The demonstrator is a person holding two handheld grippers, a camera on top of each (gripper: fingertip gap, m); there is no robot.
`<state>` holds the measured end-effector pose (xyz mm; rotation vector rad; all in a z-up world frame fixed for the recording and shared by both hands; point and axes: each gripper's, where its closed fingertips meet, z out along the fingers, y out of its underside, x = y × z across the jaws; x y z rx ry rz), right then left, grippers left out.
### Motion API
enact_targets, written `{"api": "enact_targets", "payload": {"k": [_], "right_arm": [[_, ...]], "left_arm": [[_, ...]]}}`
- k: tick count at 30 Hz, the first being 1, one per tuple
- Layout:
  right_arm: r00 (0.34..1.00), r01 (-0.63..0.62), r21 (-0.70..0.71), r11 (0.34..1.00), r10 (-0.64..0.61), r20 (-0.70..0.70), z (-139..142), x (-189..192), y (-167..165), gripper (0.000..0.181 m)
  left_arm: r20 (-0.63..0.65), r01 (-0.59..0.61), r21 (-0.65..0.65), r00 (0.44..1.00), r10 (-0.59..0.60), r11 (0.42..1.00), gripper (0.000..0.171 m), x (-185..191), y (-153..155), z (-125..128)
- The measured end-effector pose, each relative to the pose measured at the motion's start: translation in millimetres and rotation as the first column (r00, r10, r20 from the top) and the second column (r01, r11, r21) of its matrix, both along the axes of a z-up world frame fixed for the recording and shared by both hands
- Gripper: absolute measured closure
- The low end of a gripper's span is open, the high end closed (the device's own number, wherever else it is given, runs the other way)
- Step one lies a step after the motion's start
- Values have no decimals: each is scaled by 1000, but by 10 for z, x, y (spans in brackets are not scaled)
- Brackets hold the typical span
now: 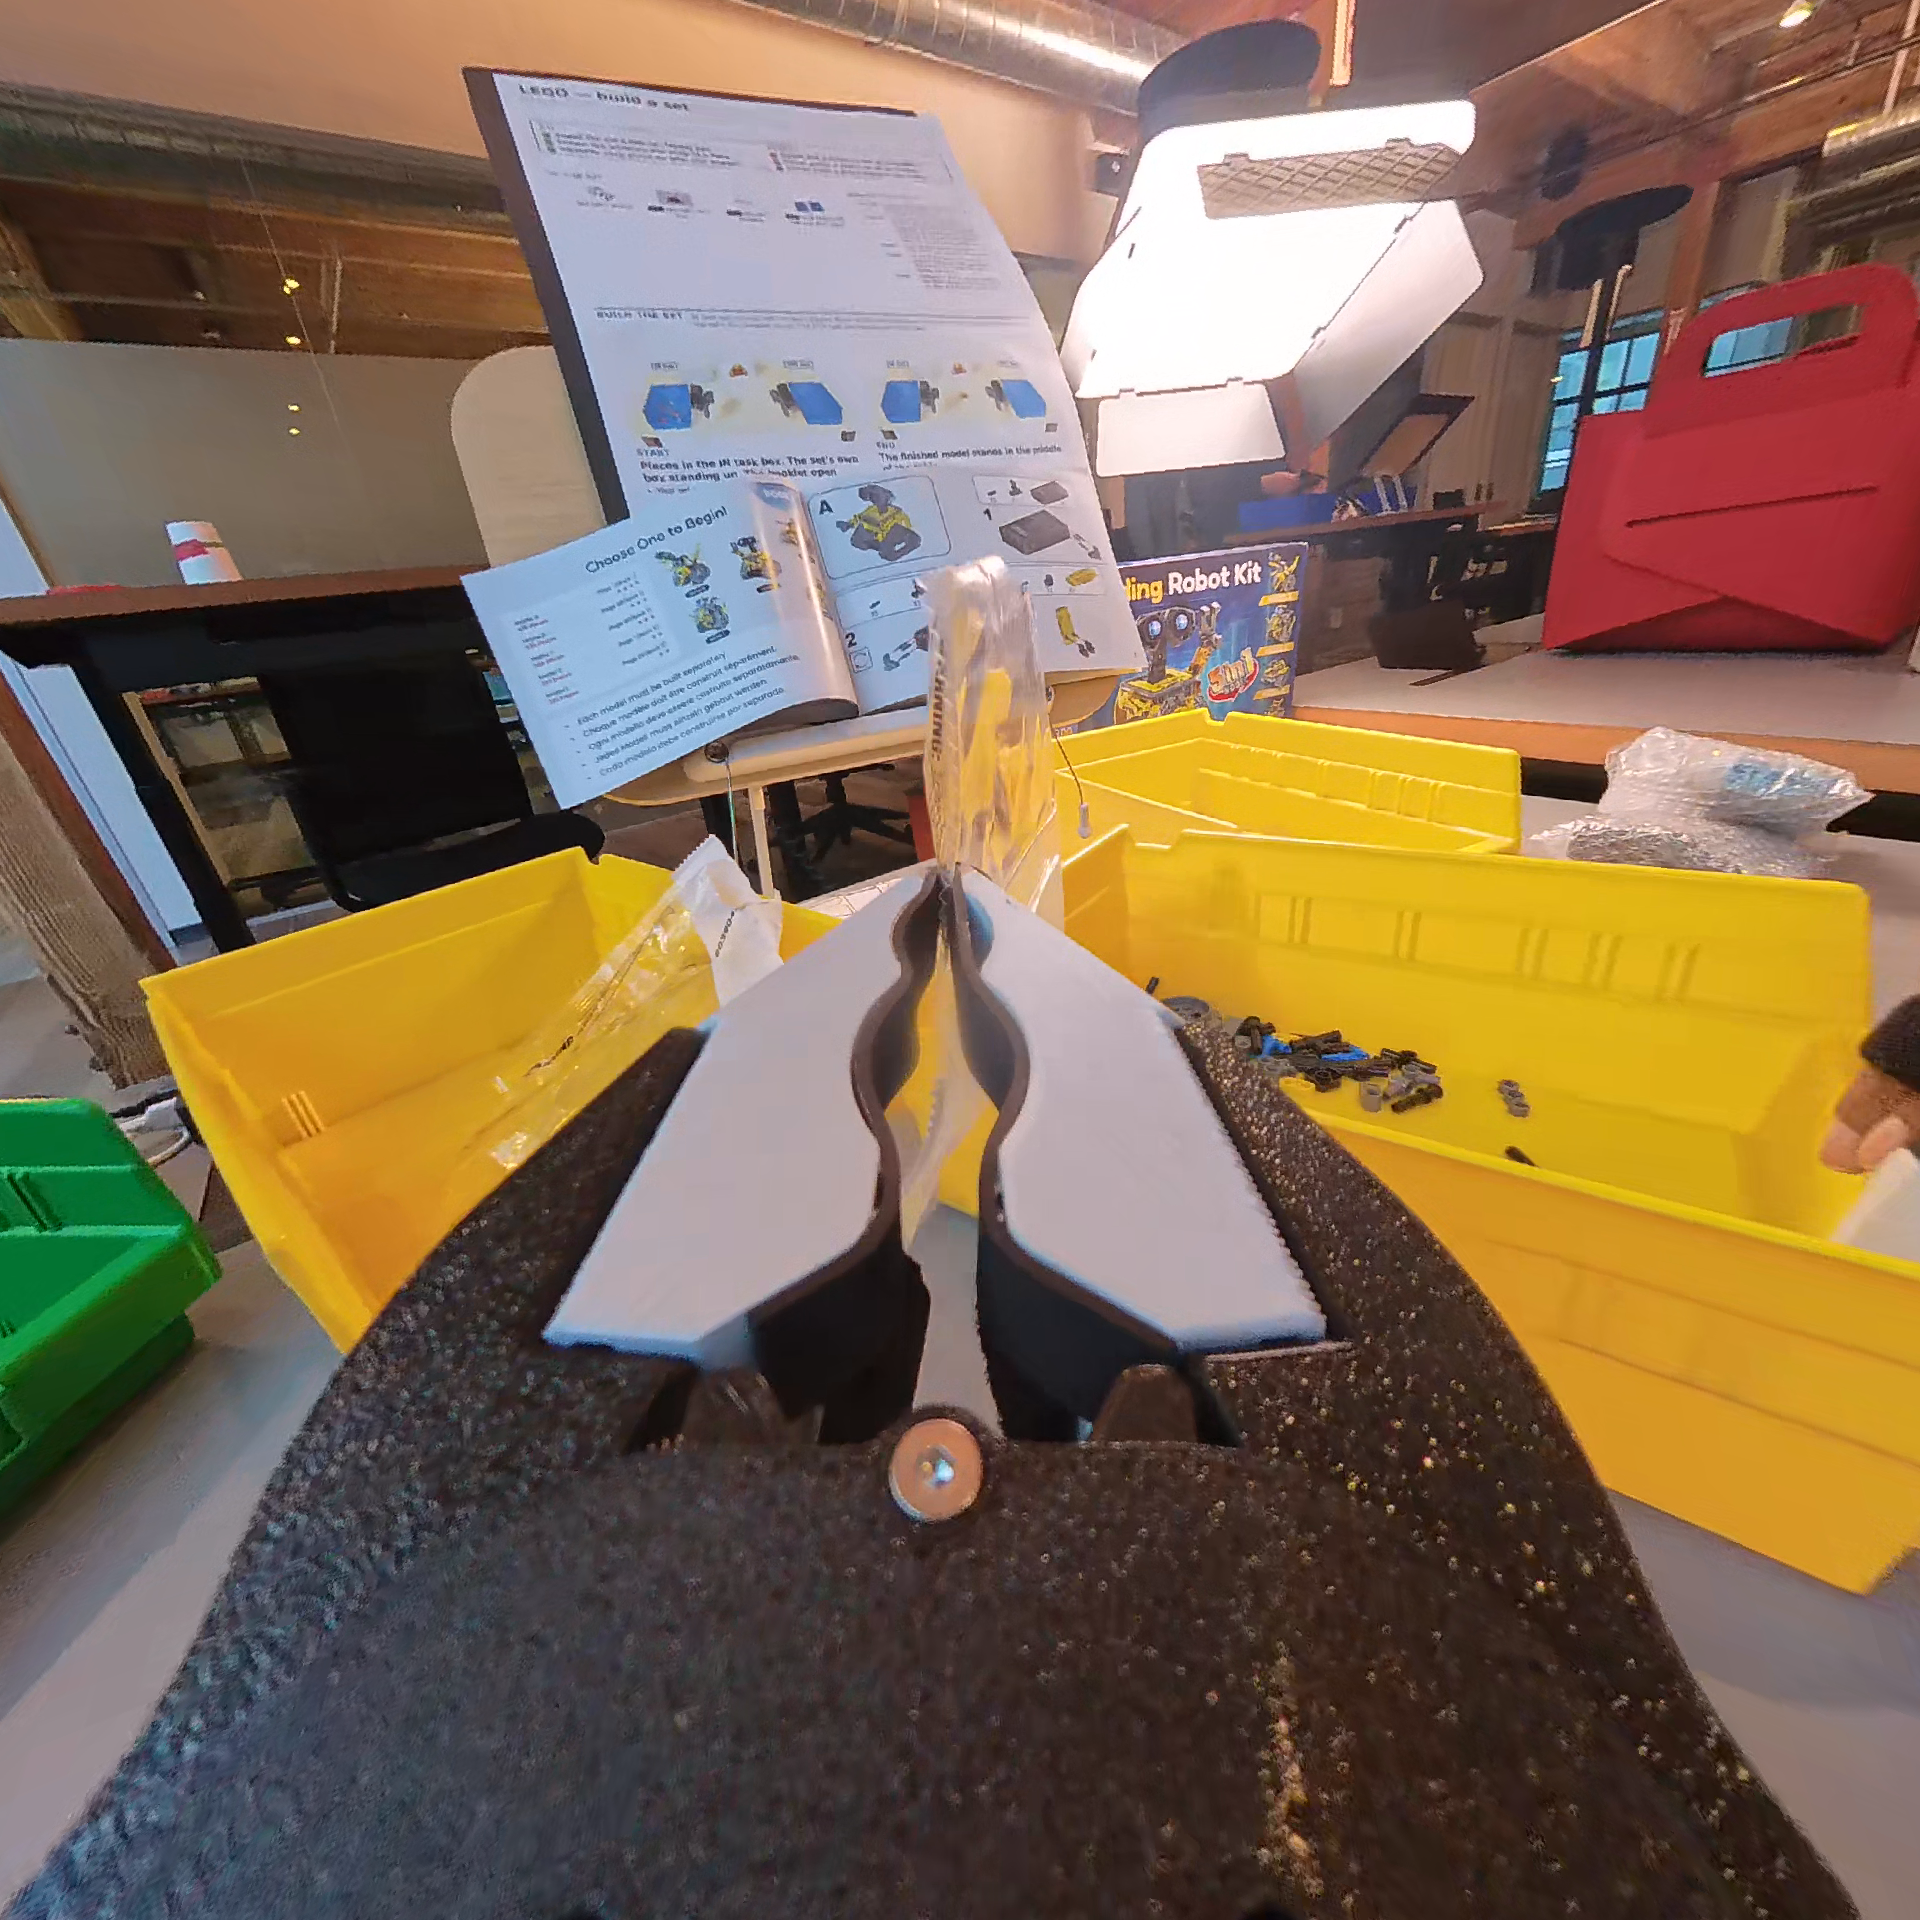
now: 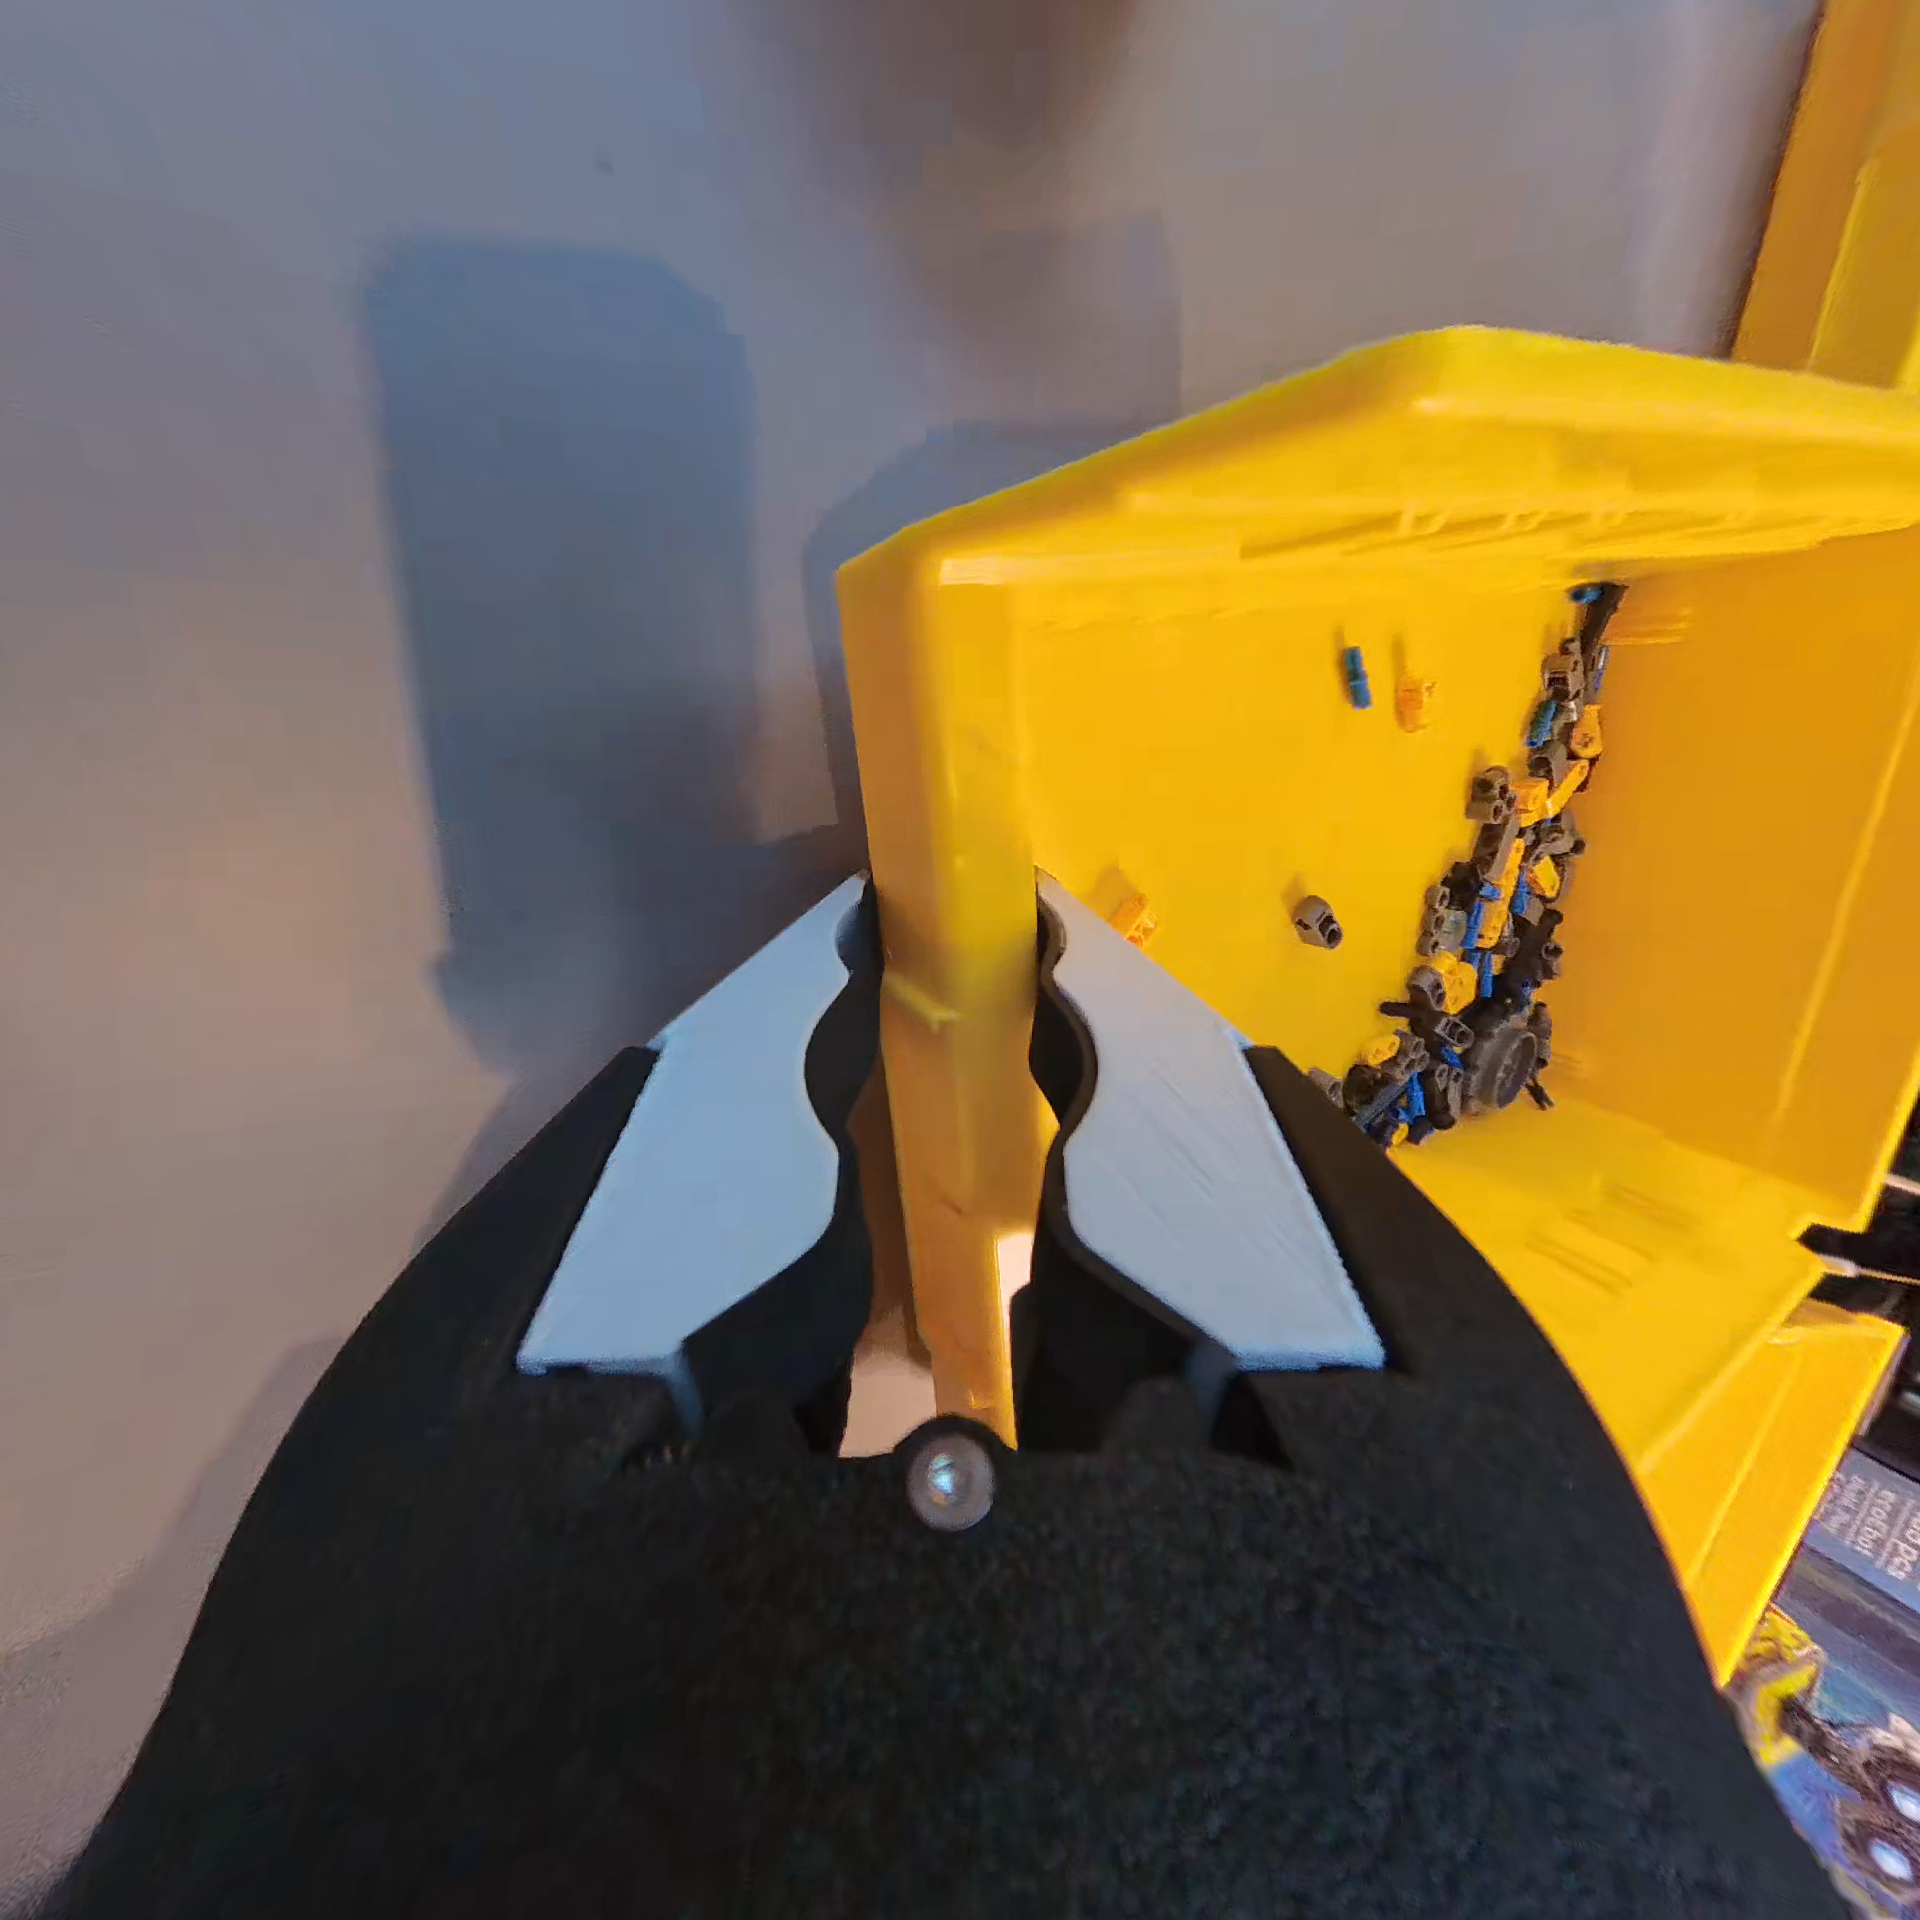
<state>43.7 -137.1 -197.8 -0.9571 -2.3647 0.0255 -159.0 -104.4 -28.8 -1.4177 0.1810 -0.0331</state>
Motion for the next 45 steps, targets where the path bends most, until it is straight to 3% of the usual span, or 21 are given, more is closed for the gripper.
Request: {"api": "enact_targets", "payload": {"k": [6,8,10,12,15,19,23,25,27,28,29,30,33,36,39,41,43,45], "right_arm": [[993,62,-52,997,-67,-93,3,-337,165,154],[986,49,-142,989,-71,-152,124,-355,131,135],[971,25,-377,926,-112,-211,405,-312,15,128],[936,3,-551,834,-197,-293,830,-241,124,127],[854,27,-604,797,-332,-401,1297,-54,665,130],[759,14,-641,767,-426,-492,1555,190,1091,130],[726,-168,-680,713,-377,-575,1727,202,905,125],[729,-267,-687,676,-324,-603,1797,157,695,117],[723,-353,-692,630,-285,-629,1876,136,539,119],[723,-383,-693,610,-269,-636,1898,142,496,136],[724,-403,-685,607,-247,-644,1899,164,480,173],[713,-405,-679,612,-254,-654,1905,181,514,181],[734,-397,-700,593,-252,-631,1828,298,578,181],[737,-383,-703,599,-260,-623,1742,468,670,181],[737,-402,-724,561,-270,-619,1707,719,742,181],[727,-383,-721,577,-293,-620,1641,852,840,181],[750,-368,-734,571,-284,-597,1536,983,847,181],[782,-398,-752,525,-234,-577,1457,1114,730,181]], "left_arm": [[14,23,0,1000,-23,1000,171,40,2,-27],[20,32,-6,999,-32,999,171,58,2,-57],[26,45,-12,999,-44,999,171,78,6,-72],[30,63,-13,998,-62,998,171,108,11,-68],[54,147,-14,988,-146,989,171,229,-1,-54],[86,337,27,937,-338,941,171,518,-112,36],[112,537,87,831,-544,839,171,945,-231,260],[92,595,75,795,-600,800,171,1178,-221,340],[71,627,35,775,-628,778,171,1374,-161,335],[70,634,15,771,-633,774,171,1442,-119,315],[77,640,1,766,-639,768,171,1491,-81,295],[91,645,-6,761,-642,764,171,1517,-49,283],[108,646,-77,763,-638,760,171,1545,44,161],[84,607,-190,793,-603,771,169,1499,161,16],[77,555,-268,827,-557,787,168,1382,302,-11],[49,497,-348,856,-514,795,165,1303,446,-70],[8,437,-455,873,-487,776,158,1257,640,-159],[-57,355,-576,881,-469,737,149,1221,920,-258]]}}
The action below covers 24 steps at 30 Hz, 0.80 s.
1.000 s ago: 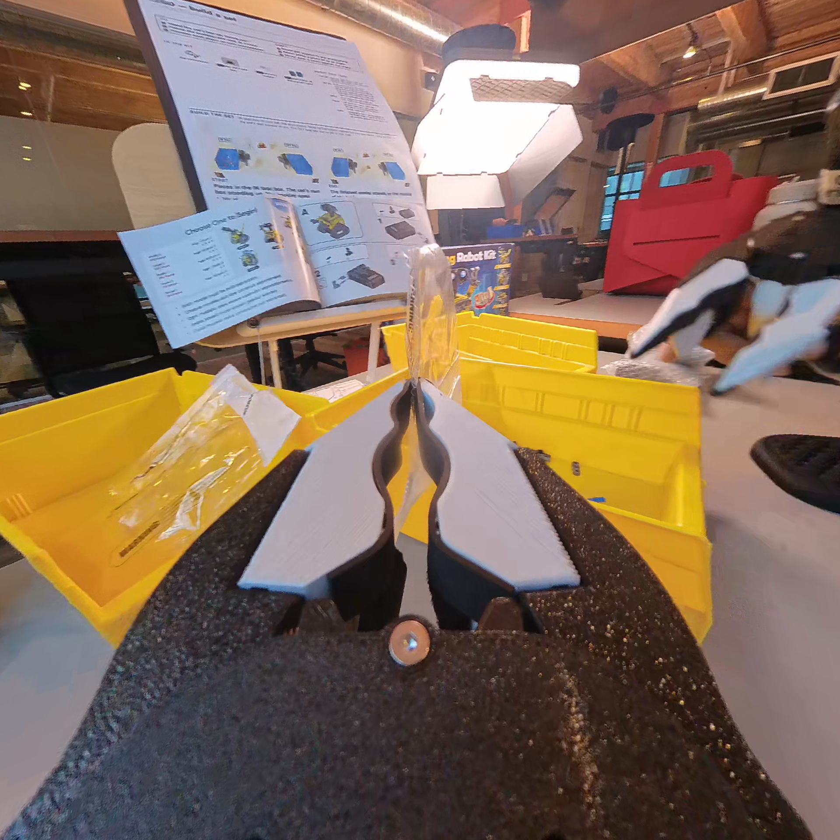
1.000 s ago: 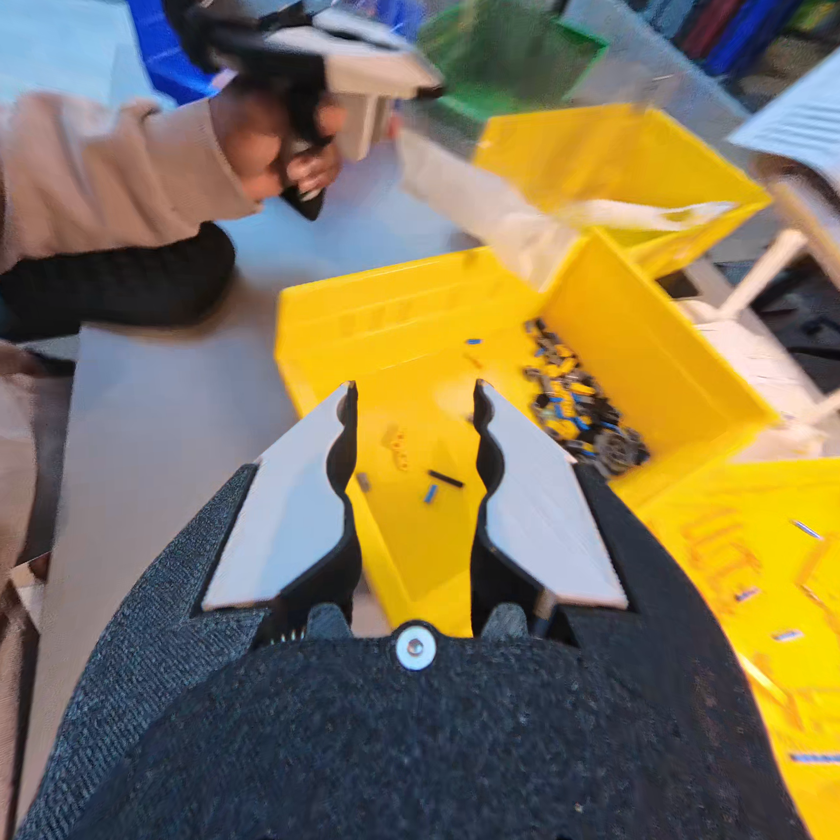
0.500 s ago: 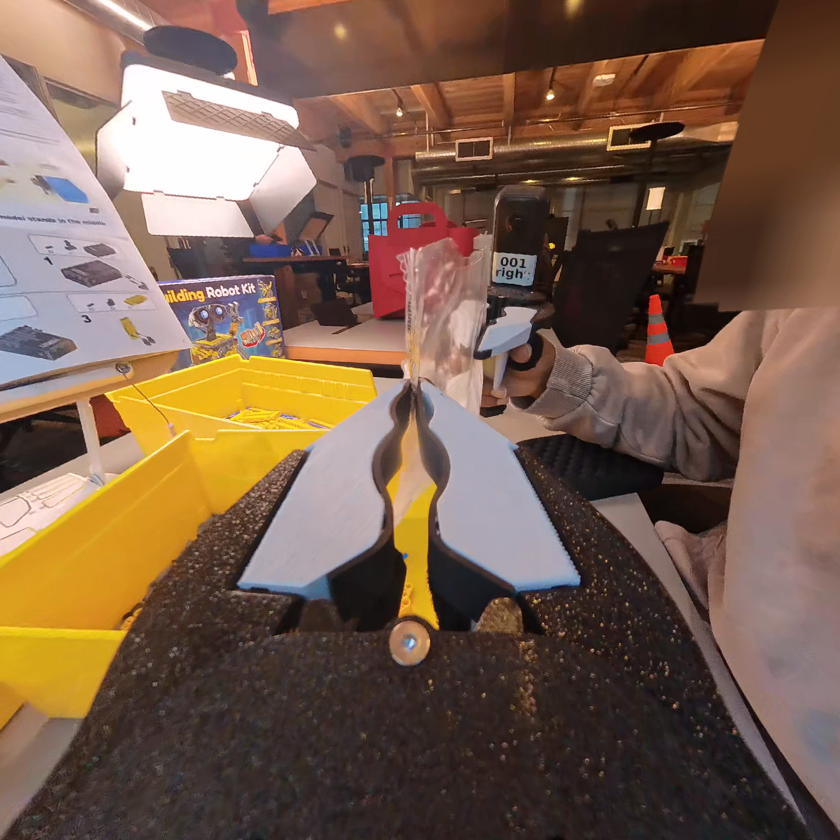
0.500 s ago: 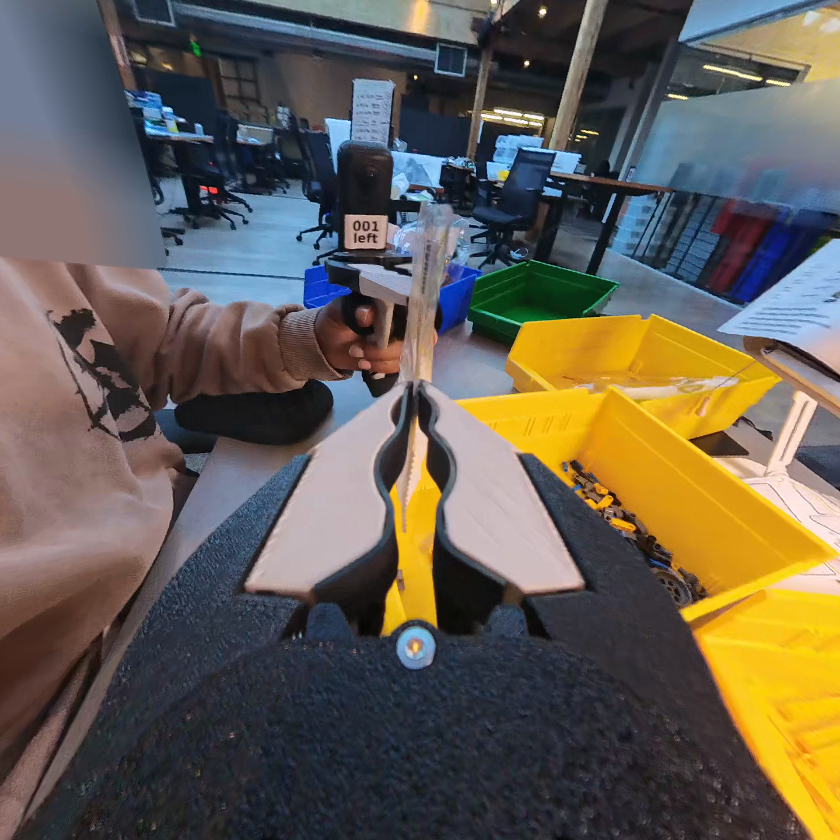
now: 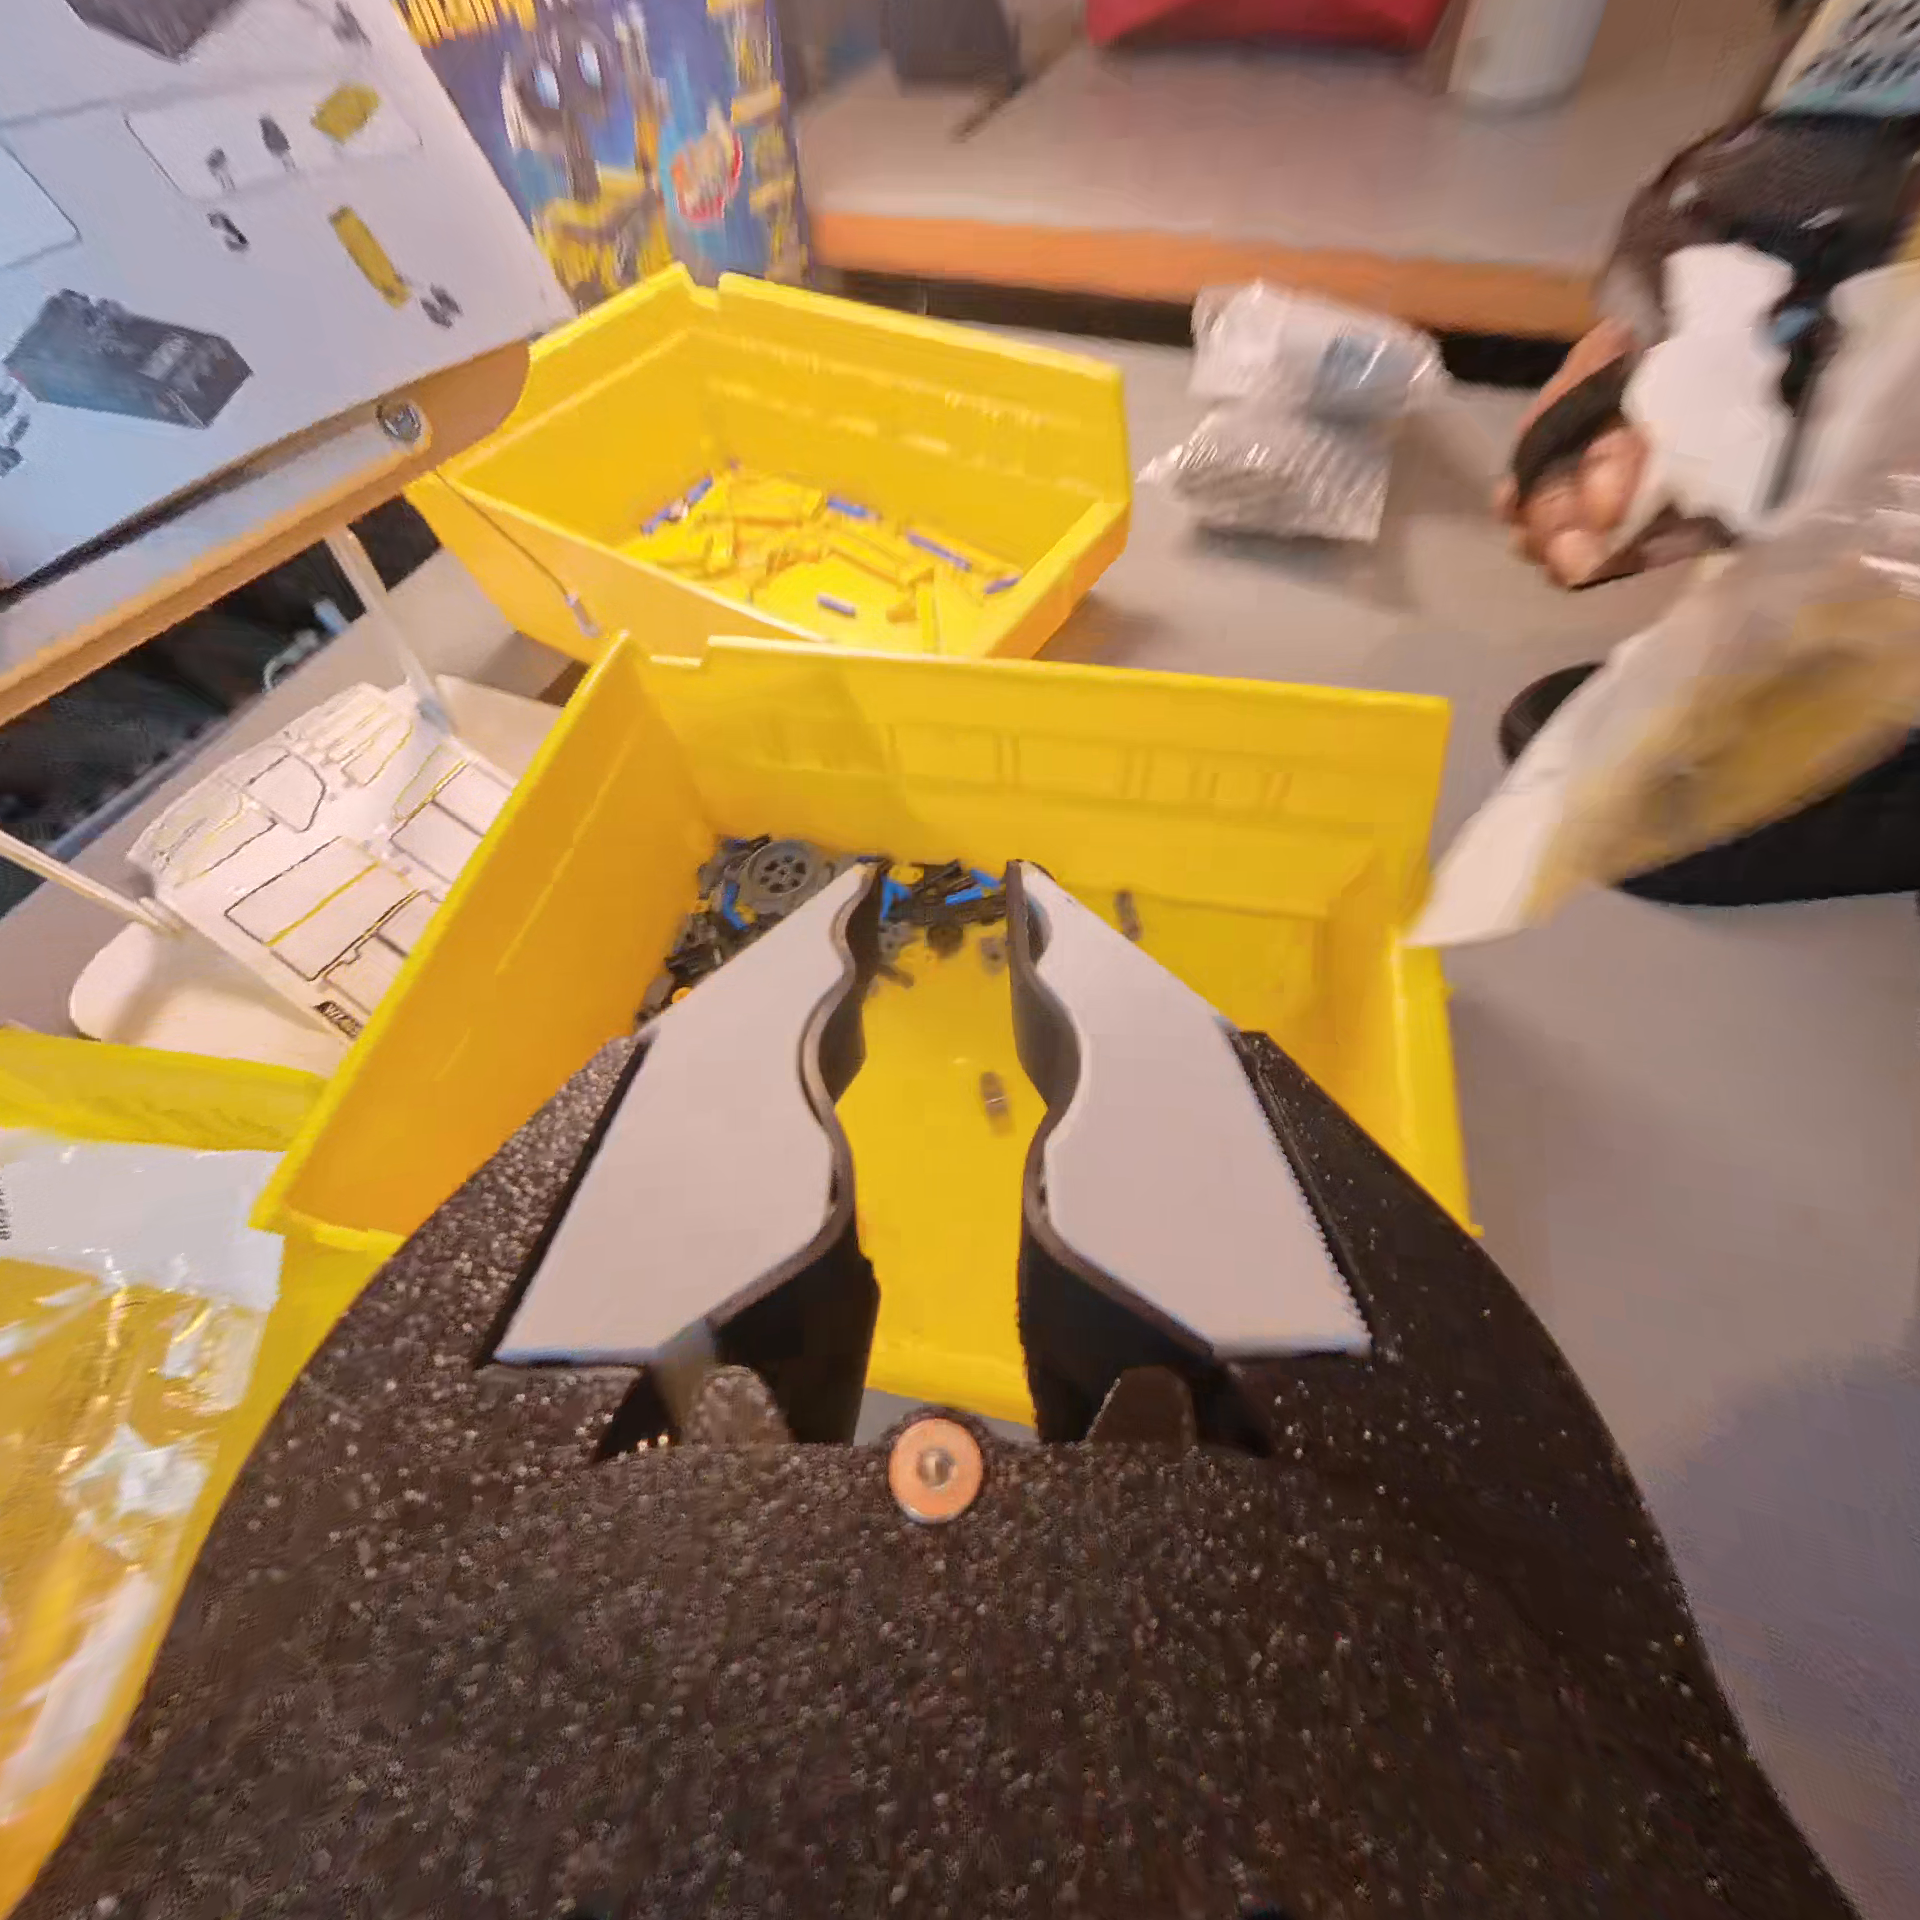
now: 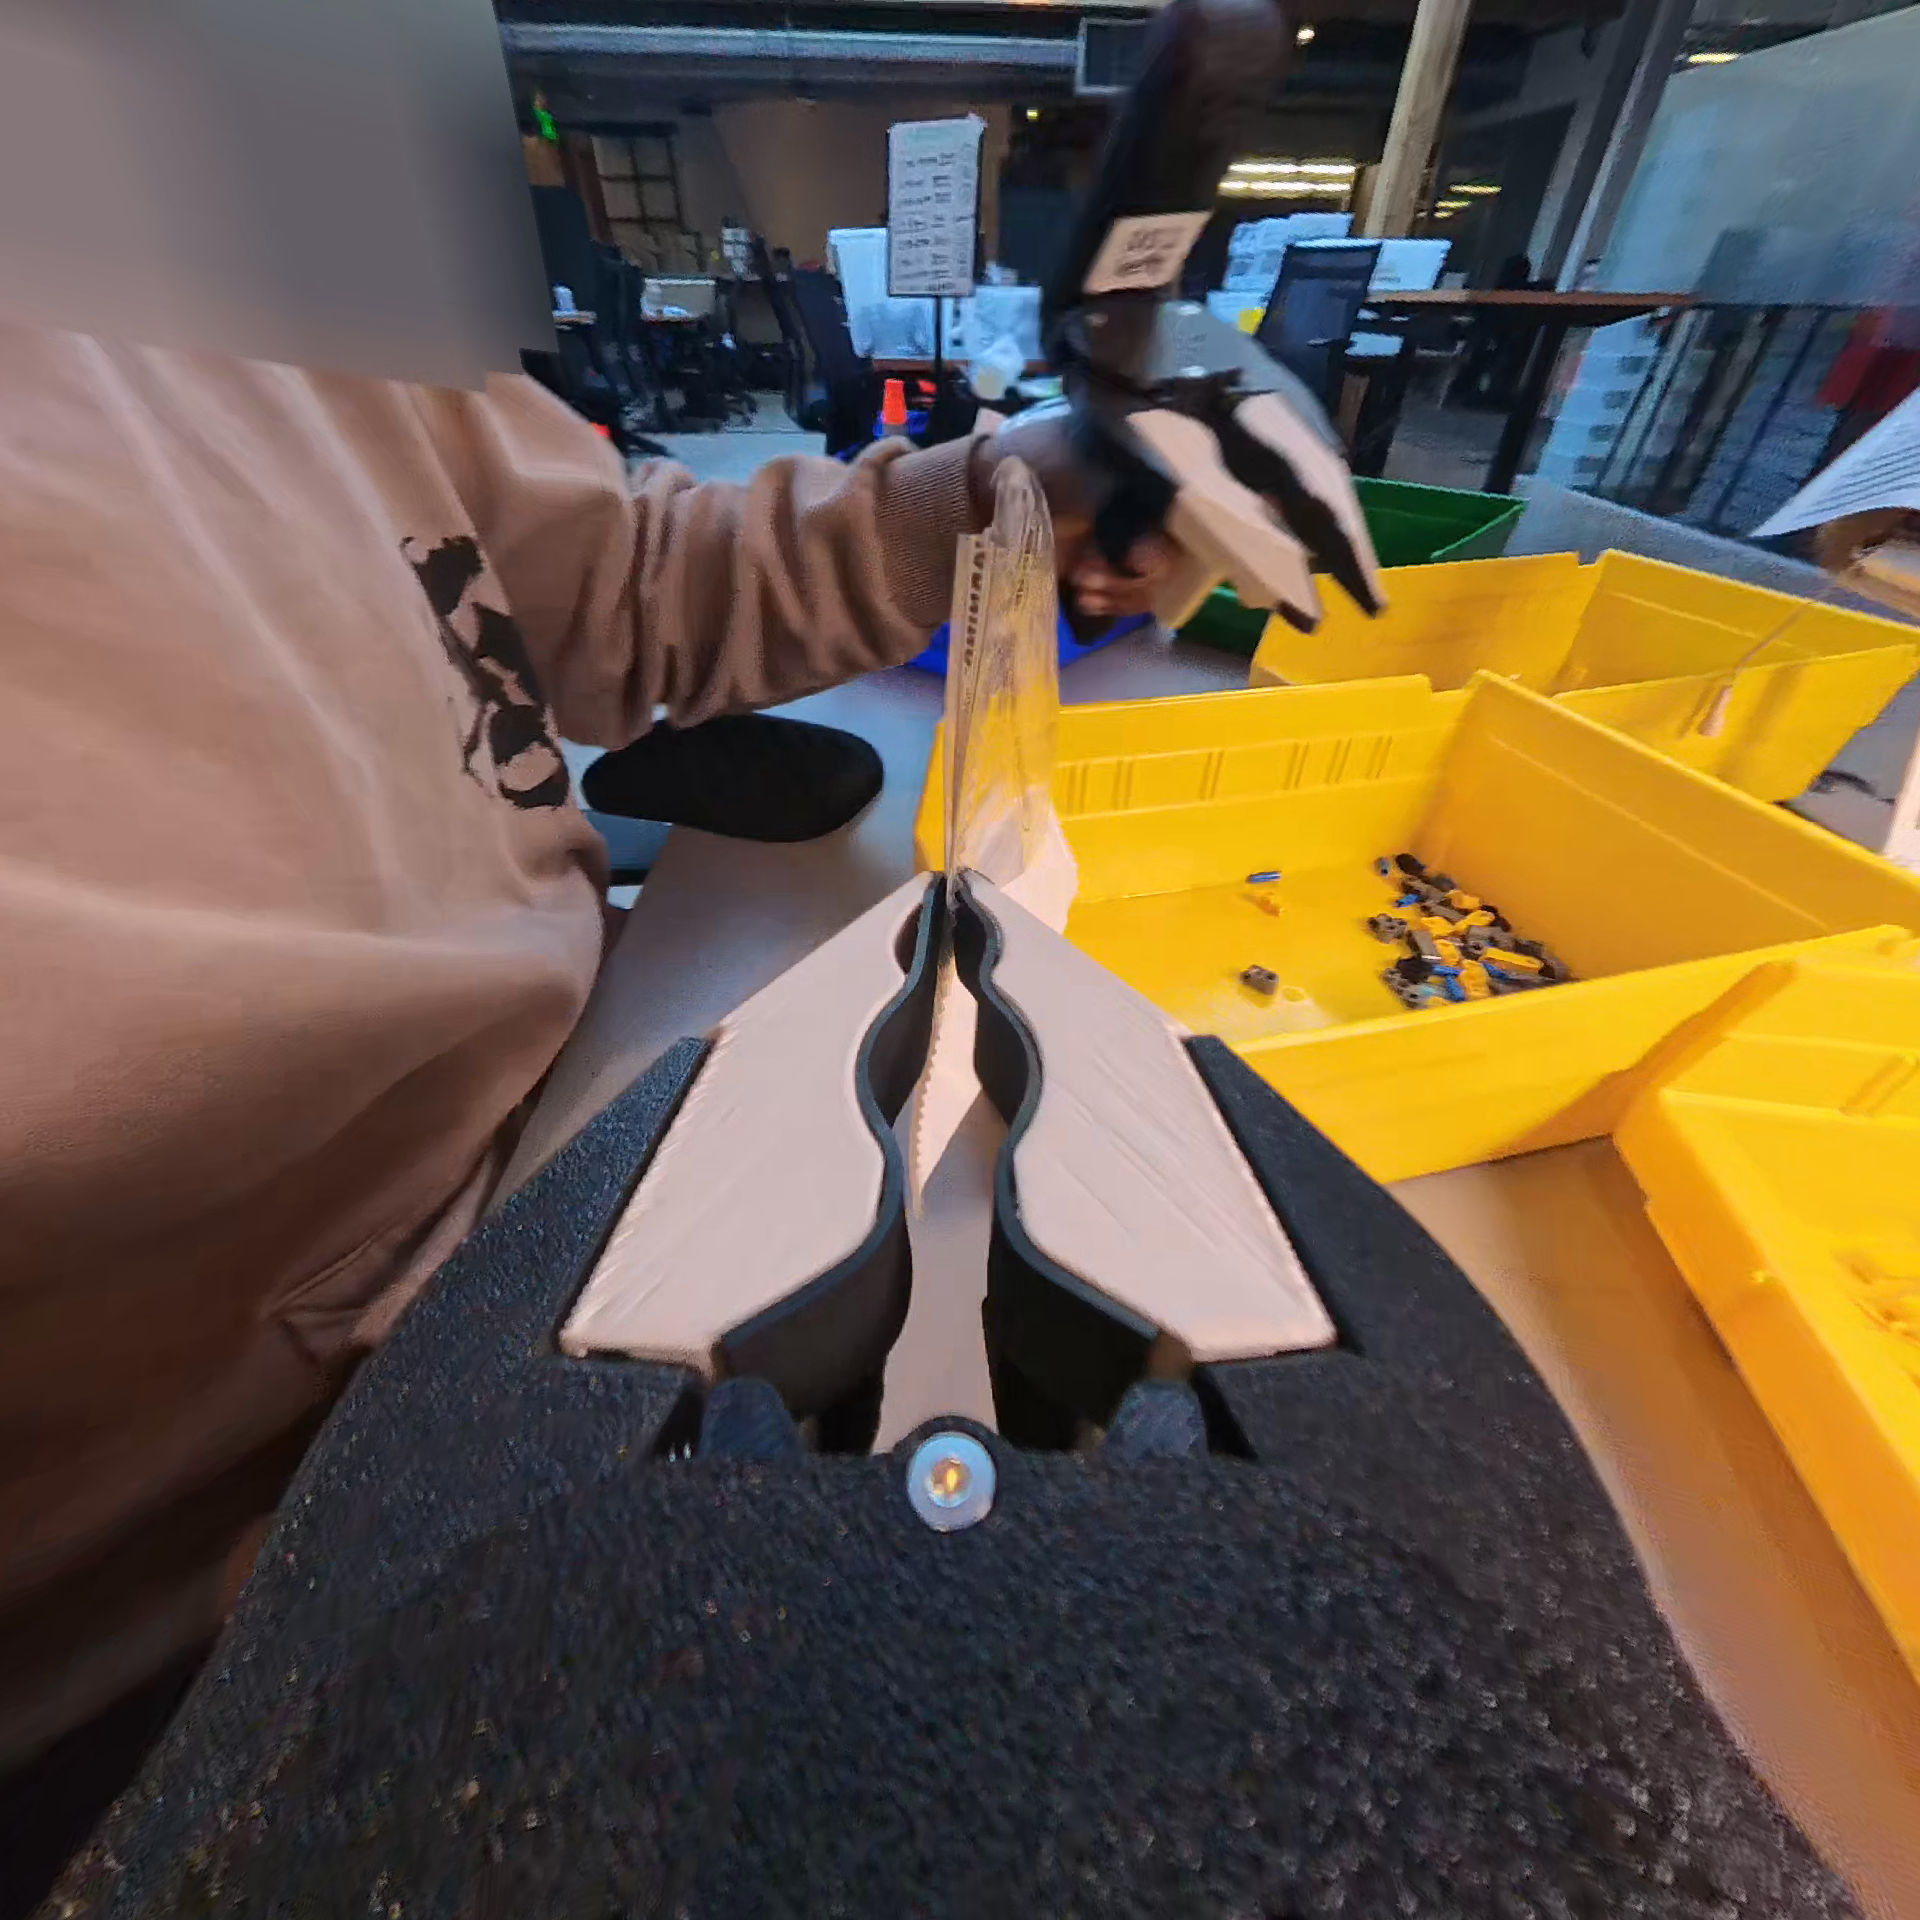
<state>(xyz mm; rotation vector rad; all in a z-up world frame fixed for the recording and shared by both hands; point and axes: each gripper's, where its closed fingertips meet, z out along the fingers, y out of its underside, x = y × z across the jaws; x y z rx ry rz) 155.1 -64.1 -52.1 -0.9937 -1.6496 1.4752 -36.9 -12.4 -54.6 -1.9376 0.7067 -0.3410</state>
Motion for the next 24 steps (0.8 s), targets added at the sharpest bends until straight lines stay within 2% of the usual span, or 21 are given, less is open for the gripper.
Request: {"api": "enact_targets", "payload": {"k": [2,5,9,14,15,17,20,24], "right_arm": [[996,-89,-26,996,89,0,-42,94,-134,181],[988,-151,-49,987,152,5,-77,162,-215,181],[994,-111,-35,993,111,3,-69,215,-161,181],[995,-99,-60,993,97,-32,-60,289,-145,181],[995,-100,-66,993,98,-34,-71,288,-139,181],[993,-114,-77,991,112,-30,-98,281,-142,181],[992,-129,-79,989,127,-23,-127,263,-159,181],[990,-140,-84,987,137,-35,-114,276,-181,181]], "left_arm": [[-132,5,-146,991,-24,989,137,10,291,-183],[-311,-19,-310,947,-83,951,137,8,752,-548],[-389,-68,-474,911,-139,878,134,62,1170,-1067],[-429,-120,-558,889,-162,821,132,35,1334,-1467],[-406,-112,-561,901,-154,820,135,60,1349,-1451],[-426,-125,-569,890,-161,813,135,12,1335,-1461],[-427,-99,-540,888,-170,836,136,11,1297,-1388],[-349,-17,-462,923,-164,886,136,99,1172,-1065]]}}
